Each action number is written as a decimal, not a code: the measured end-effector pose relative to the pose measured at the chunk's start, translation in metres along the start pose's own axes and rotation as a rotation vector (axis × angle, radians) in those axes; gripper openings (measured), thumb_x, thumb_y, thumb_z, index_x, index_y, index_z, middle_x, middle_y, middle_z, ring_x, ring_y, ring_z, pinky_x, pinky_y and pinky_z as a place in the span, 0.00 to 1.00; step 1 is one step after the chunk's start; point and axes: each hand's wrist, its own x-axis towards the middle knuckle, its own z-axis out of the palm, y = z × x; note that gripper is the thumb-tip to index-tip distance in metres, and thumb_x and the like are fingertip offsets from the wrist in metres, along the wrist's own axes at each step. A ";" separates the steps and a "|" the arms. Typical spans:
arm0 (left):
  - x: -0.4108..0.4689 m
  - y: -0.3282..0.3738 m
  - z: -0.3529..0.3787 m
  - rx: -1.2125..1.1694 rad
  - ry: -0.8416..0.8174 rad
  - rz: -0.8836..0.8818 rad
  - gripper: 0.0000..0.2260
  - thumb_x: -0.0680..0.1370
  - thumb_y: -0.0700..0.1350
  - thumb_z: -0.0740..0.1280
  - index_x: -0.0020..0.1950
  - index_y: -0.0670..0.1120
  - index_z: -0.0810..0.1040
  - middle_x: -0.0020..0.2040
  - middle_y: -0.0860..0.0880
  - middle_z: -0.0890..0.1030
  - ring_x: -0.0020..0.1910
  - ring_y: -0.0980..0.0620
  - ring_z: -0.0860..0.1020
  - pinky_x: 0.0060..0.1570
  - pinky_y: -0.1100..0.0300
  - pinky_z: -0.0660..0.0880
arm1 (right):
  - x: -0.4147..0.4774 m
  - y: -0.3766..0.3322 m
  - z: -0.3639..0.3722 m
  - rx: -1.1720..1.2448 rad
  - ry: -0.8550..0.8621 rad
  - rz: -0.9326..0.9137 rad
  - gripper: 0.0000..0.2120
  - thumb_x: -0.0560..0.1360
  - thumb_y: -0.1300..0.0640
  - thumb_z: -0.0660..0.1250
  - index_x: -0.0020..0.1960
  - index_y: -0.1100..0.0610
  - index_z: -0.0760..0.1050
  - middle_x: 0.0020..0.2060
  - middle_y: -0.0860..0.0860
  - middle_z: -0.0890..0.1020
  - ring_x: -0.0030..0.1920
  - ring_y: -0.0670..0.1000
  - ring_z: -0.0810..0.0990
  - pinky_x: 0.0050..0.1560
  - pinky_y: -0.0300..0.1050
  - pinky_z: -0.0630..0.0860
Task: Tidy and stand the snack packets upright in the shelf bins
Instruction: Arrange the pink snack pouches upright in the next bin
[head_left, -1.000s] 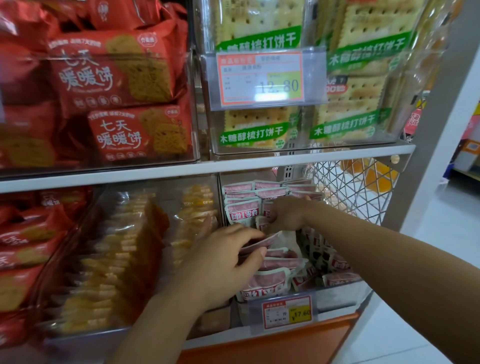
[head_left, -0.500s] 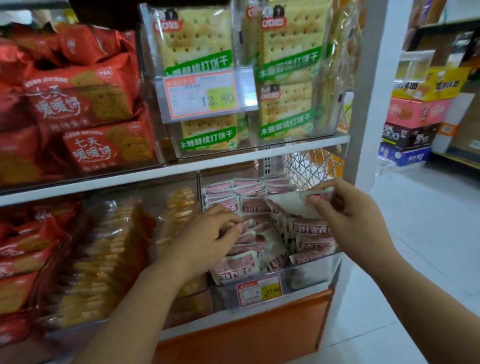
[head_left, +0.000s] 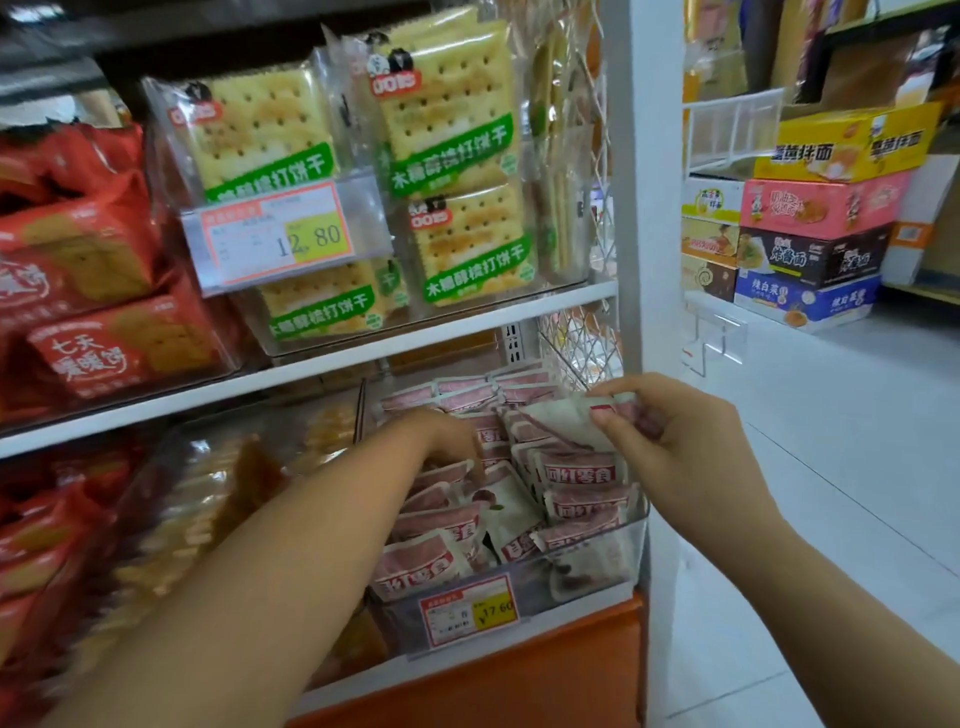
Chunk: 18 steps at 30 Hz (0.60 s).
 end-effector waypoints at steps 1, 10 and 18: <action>0.004 0.001 0.002 0.002 -0.013 -0.028 0.26 0.73 0.52 0.71 0.69 0.47 0.72 0.70 0.47 0.71 0.65 0.45 0.72 0.64 0.51 0.70 | 0.000 0.001 0.000 -0.010 0.000 -0.013 0.07 0.73 0.59 0.69 0.48 0.50 0.81 0.33 0.42 0.77 0.38 0.44 0.77 0.41 0.42 0.76; 0.012 -0.013 0.021 -0.180 0.031 -0.017 0.32 0.73 0.57 0.70 0.72 0.46 0.67 0.72 0.48 0.66 0.69 0.47 0.67 0.67 0.55 0.64 | 0.003 -0.004 0.001 -0.083 0.018 -0.053 0.02 0.73 0.58 0.68 0.45 0.54 0.80 0.29 0.41 0.72 0.36 0.45 0.74 0.38 0.46 0.74; 0.010 -0.006 0.021 -0.092 -0.101 0.022 0.28 0.72 0.59 0.70 0.66 0.45 0.71 0.66 0.47 0.72 0.63 0.46 0.71 0.63 0.50 0.69 | 0.002 -0.007 0.002 -0.121 0.010 -0.036 0.03 0.74 0.58 0.68 0.43 0.56 0.80 0.30 0.46 0.75 0.36 0.45 0.74 0.37 0.44 0.72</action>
